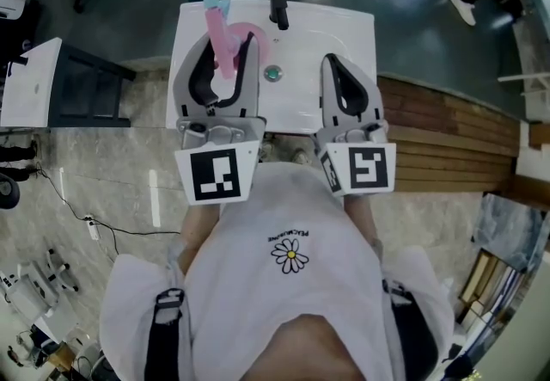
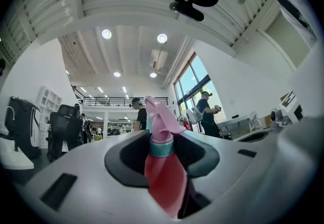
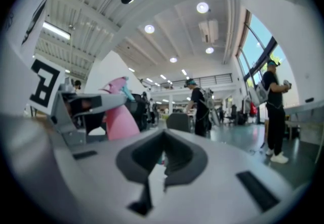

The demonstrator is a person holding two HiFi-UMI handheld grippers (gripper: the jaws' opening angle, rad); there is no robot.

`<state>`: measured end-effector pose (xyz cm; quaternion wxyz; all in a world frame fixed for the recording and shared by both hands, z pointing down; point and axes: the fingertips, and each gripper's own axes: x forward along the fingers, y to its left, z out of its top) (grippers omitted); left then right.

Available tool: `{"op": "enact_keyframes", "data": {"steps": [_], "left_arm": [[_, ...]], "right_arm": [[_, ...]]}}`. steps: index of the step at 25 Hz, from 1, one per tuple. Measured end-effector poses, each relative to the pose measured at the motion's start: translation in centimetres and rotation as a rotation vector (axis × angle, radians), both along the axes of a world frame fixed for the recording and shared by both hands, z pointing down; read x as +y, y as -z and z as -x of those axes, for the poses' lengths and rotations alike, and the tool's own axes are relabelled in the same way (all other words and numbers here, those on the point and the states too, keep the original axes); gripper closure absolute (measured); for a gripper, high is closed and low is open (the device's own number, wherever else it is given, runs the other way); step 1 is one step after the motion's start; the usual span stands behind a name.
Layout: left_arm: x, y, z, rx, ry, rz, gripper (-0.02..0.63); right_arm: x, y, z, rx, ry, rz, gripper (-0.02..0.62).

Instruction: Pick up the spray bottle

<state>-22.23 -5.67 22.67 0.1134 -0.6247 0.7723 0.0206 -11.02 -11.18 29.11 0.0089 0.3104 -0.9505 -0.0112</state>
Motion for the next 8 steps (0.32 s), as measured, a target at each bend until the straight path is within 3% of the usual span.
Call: {"op": "enact_keyframes", "data": {"steps": [8], "left_arm": [[-0.63,0.15,0.34,-0.003,-0.007,0.003,0.445]], "right_arm": [[-0.56,-0.18,0.19,-0.002,-0.005,0.021,0.566]]}}
